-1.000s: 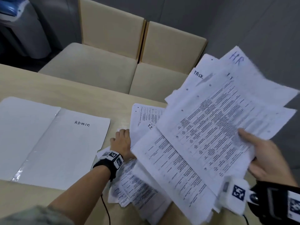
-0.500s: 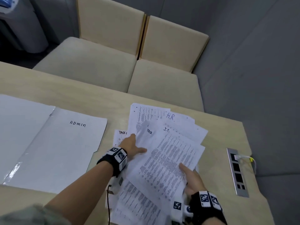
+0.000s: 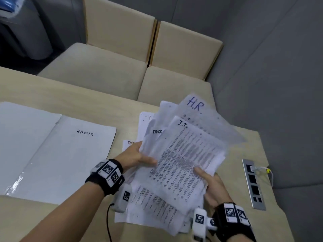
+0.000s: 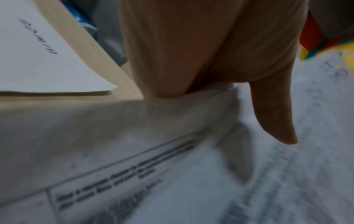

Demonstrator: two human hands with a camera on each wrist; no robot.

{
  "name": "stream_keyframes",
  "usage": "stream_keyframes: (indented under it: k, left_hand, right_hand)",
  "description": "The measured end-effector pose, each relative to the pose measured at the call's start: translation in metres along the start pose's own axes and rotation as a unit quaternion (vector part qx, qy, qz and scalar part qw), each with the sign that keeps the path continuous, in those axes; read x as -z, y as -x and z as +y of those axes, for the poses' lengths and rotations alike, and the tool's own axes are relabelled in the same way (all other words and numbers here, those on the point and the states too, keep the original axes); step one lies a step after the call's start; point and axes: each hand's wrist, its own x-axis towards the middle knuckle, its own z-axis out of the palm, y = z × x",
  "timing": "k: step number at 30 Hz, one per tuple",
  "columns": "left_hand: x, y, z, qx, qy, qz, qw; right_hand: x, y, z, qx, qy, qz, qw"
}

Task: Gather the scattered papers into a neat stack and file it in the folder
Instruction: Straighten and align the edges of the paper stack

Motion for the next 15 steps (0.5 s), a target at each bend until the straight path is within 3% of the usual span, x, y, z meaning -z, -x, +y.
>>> stream_keyframes:
  k: [3, 6, 10, 13, 15]
  left_hand:
    - [-0.004, 0.001, -0.006, -0.012, -0.013, 0.037, 0.999]
    - [-0.003, 0.009, 0.005, -0.082, -0.006, 0.105, 0.991]
    - [0.001, 0.025, 0.041, -0.173, 0.011, 0.138, 0.975]
    - [-0.005, 0.029, 0.056, -0.217, 0.003, 0.143, 0.966]
    - [-0.015, 0.029, 0.059, -0.233, -0.006, 0.140, 0.962]
  right_hand:
    - [-0.026, 0.017, -0.012, 0.063, 0.074, 0.014, 0.995]
    - [-0.045, 0.047, -0.047, 0.162, 0.136, -0.013, 0.977]
    - [-0.056, 0.087, -0.093, 0.292, 0.174, -0.016, 0.940]
    - [-0.055, 0.084, -0.103, 0.340, 0.122, -0.033, 0.932]
    - [-0.055, 0.071, -0.093, 0.333, 0.111, -0.011, 0.936]
